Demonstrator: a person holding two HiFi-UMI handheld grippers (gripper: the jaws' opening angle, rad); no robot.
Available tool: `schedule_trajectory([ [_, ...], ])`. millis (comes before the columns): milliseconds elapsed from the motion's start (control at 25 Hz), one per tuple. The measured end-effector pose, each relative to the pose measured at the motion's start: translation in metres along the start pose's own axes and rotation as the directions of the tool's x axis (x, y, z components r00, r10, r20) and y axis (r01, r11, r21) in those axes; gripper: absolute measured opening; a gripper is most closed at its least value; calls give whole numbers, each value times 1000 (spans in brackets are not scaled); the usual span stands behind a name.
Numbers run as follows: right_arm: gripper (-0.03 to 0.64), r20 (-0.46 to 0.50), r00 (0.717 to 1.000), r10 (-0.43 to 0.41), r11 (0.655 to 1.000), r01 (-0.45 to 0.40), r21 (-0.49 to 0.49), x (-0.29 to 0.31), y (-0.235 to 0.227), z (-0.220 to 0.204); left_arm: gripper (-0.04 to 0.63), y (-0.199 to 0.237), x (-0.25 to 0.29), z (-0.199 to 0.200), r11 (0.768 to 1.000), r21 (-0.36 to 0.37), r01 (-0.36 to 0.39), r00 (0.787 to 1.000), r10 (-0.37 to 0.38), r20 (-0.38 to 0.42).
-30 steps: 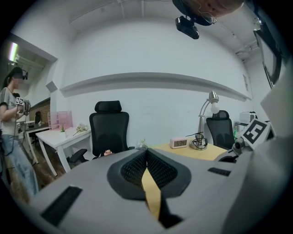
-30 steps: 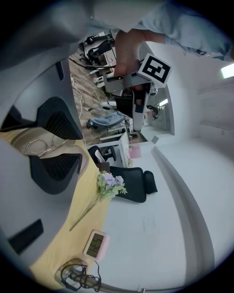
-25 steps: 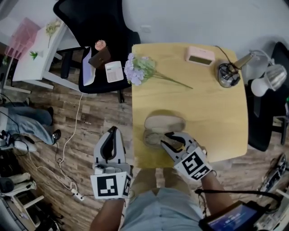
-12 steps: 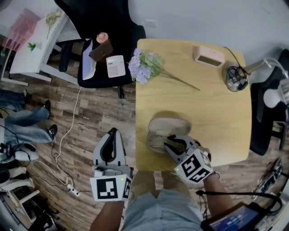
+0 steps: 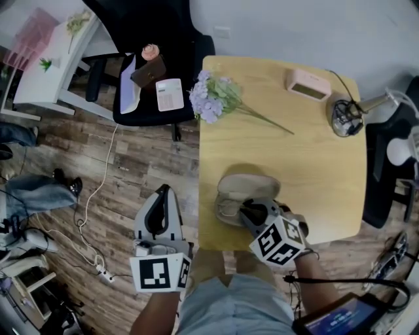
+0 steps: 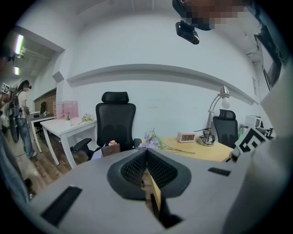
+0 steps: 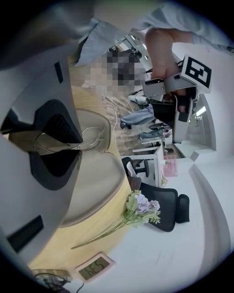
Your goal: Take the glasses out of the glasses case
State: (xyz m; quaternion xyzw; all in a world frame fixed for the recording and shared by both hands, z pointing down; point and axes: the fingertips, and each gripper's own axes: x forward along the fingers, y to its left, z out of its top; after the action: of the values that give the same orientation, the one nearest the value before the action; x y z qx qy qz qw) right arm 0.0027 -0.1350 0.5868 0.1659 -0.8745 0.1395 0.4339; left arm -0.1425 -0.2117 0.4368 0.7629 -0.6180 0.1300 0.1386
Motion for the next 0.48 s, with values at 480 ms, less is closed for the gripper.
schedule_trajectory([
  [480, 35, -92, 996, 20, 995, -29, -92, 7, 11, -5, 6, -1, 2, 2, 1000, -8, 0, 1000, 0, 2],
])
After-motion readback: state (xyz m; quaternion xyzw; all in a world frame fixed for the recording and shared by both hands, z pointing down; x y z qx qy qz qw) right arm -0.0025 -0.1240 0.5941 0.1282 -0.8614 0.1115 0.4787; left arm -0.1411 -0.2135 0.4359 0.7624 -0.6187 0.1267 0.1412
